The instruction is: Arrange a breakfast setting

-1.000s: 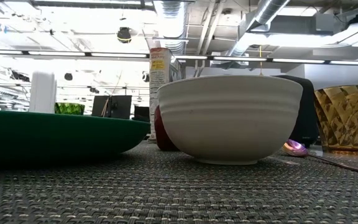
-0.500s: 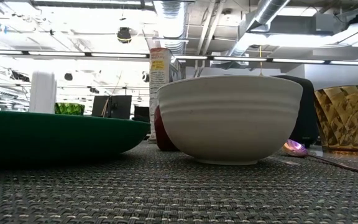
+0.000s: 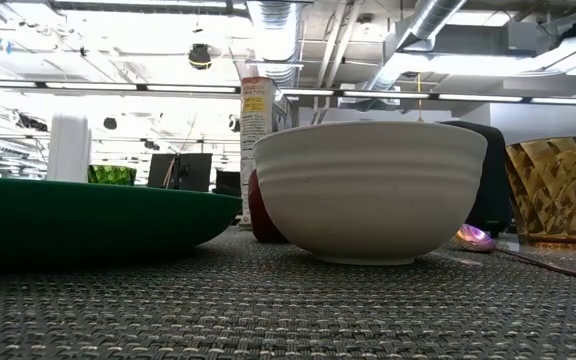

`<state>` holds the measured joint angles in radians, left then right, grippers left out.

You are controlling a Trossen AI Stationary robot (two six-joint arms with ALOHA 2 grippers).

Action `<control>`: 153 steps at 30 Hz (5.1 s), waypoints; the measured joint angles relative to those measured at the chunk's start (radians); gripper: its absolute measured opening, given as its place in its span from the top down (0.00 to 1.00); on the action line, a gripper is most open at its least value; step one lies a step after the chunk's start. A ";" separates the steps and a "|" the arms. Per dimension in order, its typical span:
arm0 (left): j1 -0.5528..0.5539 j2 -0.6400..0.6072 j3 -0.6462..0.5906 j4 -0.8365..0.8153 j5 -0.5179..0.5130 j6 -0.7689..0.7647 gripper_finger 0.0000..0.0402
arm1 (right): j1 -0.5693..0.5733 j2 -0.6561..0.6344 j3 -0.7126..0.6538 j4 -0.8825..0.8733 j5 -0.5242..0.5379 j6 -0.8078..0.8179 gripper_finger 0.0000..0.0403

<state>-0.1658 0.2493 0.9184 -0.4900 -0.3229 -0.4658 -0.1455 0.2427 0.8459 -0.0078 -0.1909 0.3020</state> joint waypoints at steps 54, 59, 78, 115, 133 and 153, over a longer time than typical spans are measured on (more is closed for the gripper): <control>0.000 -0.245 -0.801 0.120 0.096 0.054 0.48 | 0.307 -0.230 -0.838 0.255 0.117 -0.285 0.51; 0.000 -0.246 -0.803 0.128 0.015 0.035 0.48 | 0.307 -0.230 -0.838 0.204 0.139 -0.285 0.51; 0.000 -0.246 -0.805 0.138 -0.032 0.012 0.48 | 0.307 -0.230 -0.839 0.054 0.141 -0.284 0.51; 0.000 -0.245 -0.806 0.138 -0.025 0.009 0.48 | 0.307 -0.230 -0.840 0.044 0.140 -0.284 0.51; 0.000 -0.245 -0.806 0.138 -0.025 0.011 0.48 | 0.307 -0.230 -0.840 0.045 0.140 -0.284 0.51; 0.000 -0.245 -0.806 0.137 -0.025 0.011 0.48 | 0.307 -0.230 -0.840 0.045 0.139 -0.284 0.51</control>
<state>-0.1660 0.0040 0.1123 -0.3527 -0.3476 -0.4546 0.1612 0.0128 0.0063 0.0368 -0.0517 0.0185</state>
